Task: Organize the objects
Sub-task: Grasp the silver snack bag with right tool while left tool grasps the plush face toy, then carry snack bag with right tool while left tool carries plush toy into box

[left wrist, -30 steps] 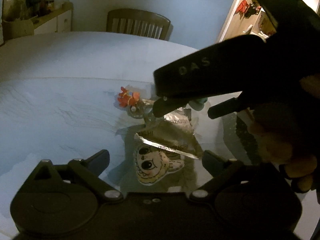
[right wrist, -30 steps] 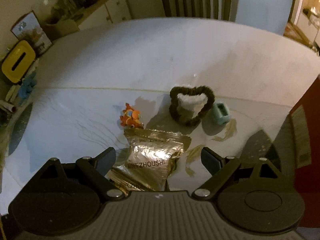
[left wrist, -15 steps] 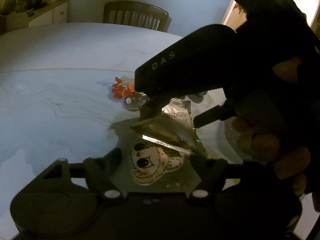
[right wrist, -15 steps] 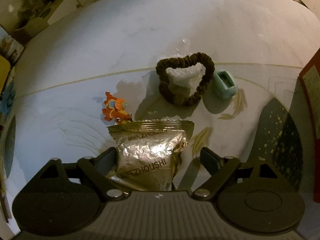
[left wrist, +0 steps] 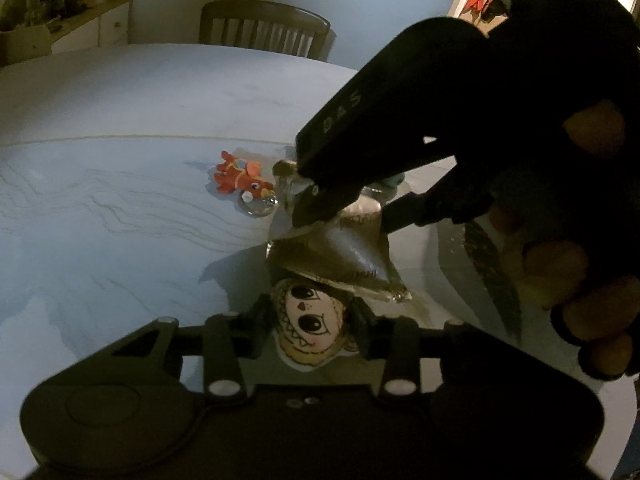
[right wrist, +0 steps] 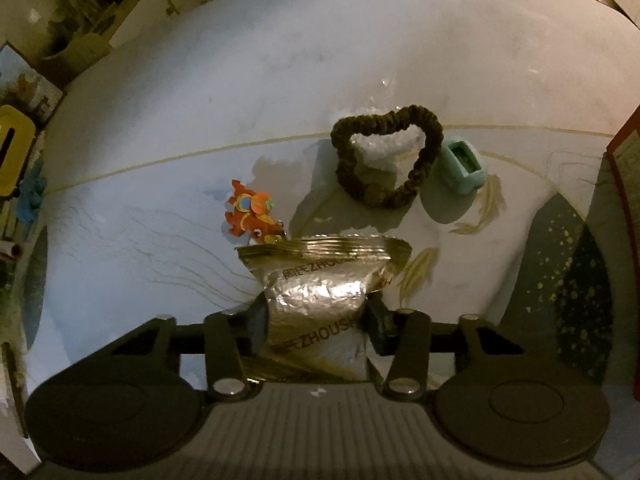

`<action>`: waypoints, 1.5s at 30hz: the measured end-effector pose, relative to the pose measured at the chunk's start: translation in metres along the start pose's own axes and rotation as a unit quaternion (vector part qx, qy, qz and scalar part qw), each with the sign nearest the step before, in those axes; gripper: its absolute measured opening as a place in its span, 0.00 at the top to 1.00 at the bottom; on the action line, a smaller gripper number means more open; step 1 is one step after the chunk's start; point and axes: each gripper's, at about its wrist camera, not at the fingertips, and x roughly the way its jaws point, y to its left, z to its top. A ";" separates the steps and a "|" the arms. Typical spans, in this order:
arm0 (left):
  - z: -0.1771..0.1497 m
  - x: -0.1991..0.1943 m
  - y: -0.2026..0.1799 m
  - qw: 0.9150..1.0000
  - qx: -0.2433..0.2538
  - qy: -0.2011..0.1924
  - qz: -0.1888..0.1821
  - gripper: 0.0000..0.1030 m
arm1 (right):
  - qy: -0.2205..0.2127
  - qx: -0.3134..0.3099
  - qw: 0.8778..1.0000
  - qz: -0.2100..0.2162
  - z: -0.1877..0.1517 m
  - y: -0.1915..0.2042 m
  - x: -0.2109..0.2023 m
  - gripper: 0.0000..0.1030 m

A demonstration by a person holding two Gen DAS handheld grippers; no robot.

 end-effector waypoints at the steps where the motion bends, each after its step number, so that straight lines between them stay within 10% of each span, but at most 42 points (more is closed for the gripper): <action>1: 0.000 -0.001 -0.001 1.000 0.000 -0.001 -0.001 0.62 | -0.003 0.000 1.000 0.000 0.000 -0.002 -0.002 0.56; 45: 0.082 -0.054 -0.190 0.995 0.038 -0.055 -0.071 0.62 | -0.149 0.024 0.988 0.032 -0.033 -0.175 -0.212 0.57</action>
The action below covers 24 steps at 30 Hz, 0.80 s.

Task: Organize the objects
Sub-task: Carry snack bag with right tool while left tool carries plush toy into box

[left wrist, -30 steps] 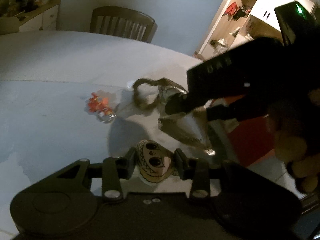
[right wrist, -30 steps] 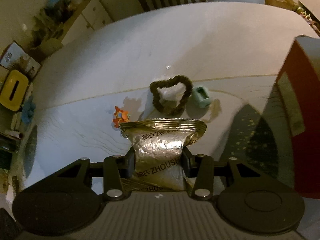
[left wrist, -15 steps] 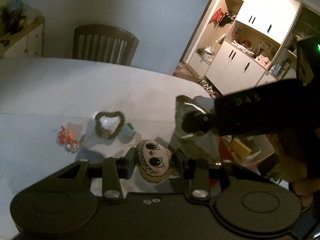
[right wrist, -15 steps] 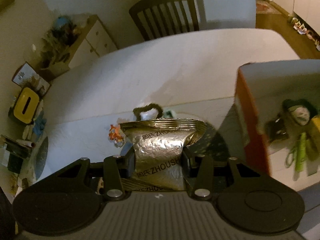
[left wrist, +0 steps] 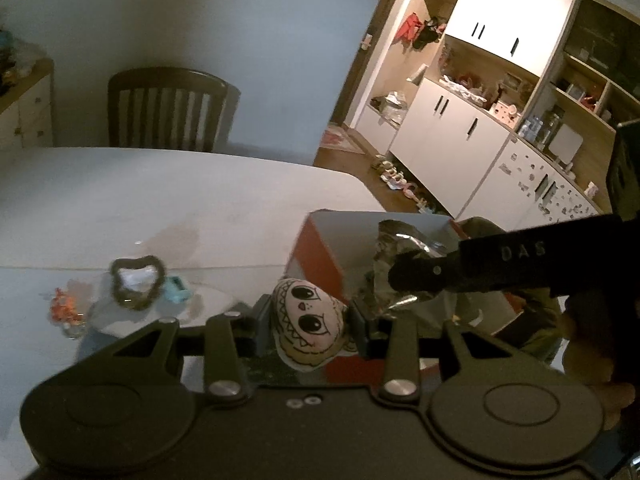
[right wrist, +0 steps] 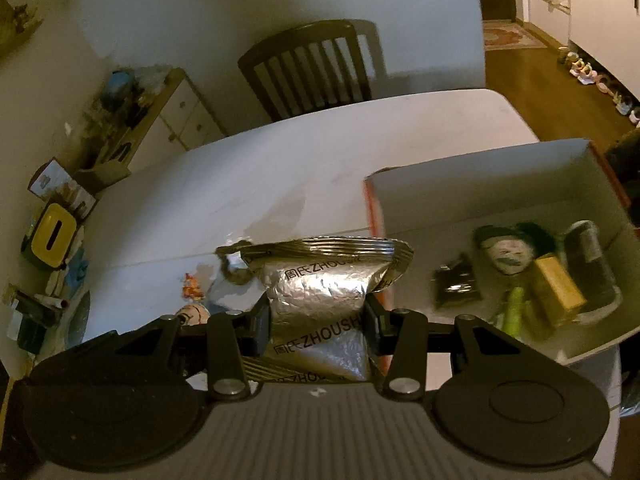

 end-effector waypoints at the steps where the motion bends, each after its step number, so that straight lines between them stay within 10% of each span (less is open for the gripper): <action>1: 0.002 0.004 -0.004 1.000 0.000 0.002 -0.003 0.62 | -0.002 0.000 1.000 -0.001 0.000 -0.006 -0.003 0.57; 24: 0.012 0.132 -0.104 0.993 0.065 0.096 -0.006 0.62 | -0.018 0.027 0.996 -0.080 0.036 -0.188 -0.020 0.57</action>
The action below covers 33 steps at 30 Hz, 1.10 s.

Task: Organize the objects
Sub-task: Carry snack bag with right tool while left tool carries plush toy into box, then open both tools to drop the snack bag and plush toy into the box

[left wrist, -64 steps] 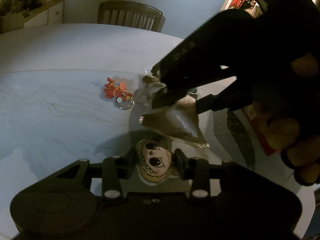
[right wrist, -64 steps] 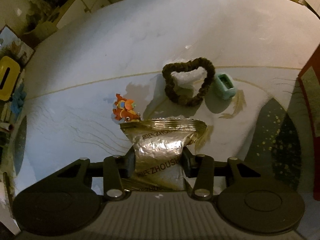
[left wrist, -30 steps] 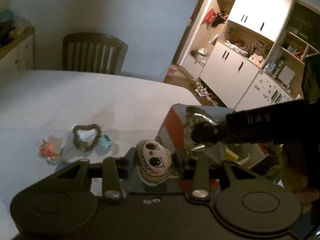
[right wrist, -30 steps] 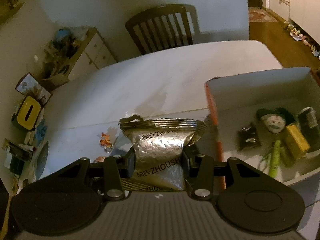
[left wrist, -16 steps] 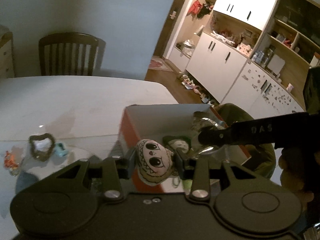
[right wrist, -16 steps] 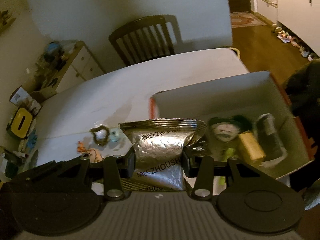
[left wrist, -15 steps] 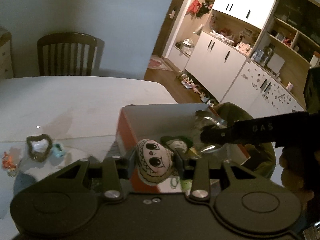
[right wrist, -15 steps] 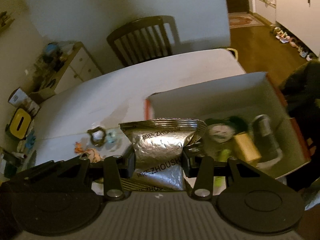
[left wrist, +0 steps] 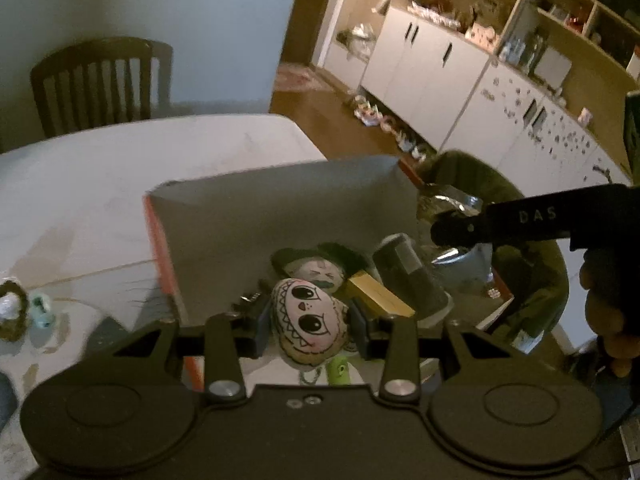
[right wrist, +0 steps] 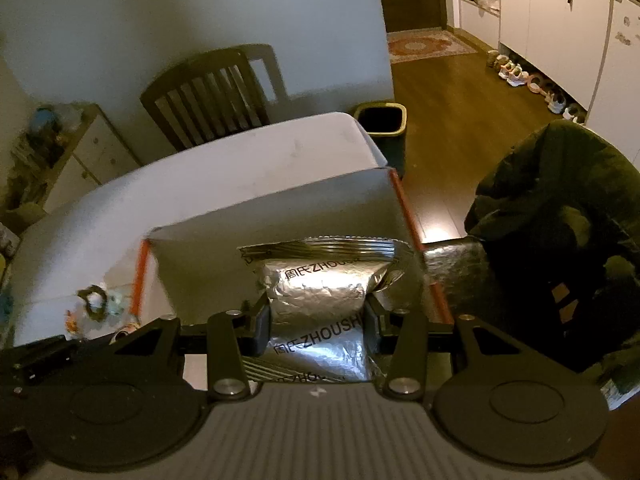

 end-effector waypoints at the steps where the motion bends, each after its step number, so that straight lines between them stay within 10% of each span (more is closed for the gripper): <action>1: 0.001 0.007 -0.003 1.000 0.004 0.006 0.004 0.62 | 0.004 0.000 1.000 -0.002 0.001 -0.003 0.005 0.57; 33: 0.006 0.102 -0.009 0.989 0.013 0.143 0.040 0.60 | 0.070 -0.109 0.991 -0.036 0.011 0.004 0.113 0.56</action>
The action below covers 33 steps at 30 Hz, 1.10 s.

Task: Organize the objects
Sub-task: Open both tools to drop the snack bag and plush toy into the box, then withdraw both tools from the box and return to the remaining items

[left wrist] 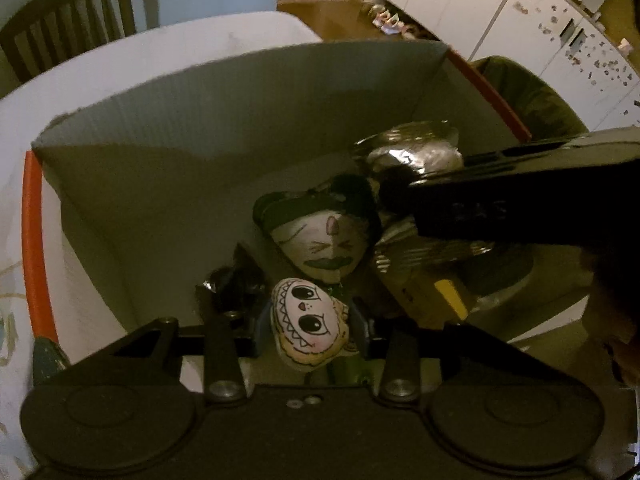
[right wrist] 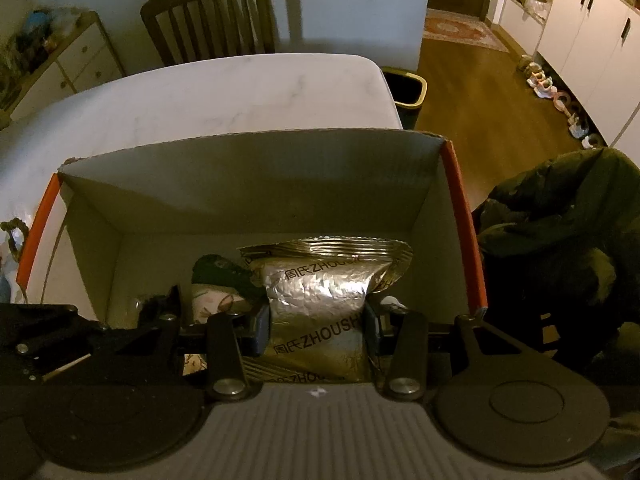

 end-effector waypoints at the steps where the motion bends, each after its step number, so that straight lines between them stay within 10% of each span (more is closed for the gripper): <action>1: 0.000 0.000 0.000 1.000 -0.001 0.004 0.001 0.59 | 0.000 0.001 1.000 -0.001 0.001 0.000 0.000 0.56; 19: -0.006 -0.011 0.001 1.000 -0.003 -0.013 0.000 0.27 | -0.019 0.013 1.000 0.006 -0.002 -0.003 -0.019 0.46; 33: -0.018 -0.054 -0.001 0.997 -0.006 -0.081 -0.004 0.20 | -0.041 0.021 0.999 0.010 -0.019 -0.001 -0.056 0.37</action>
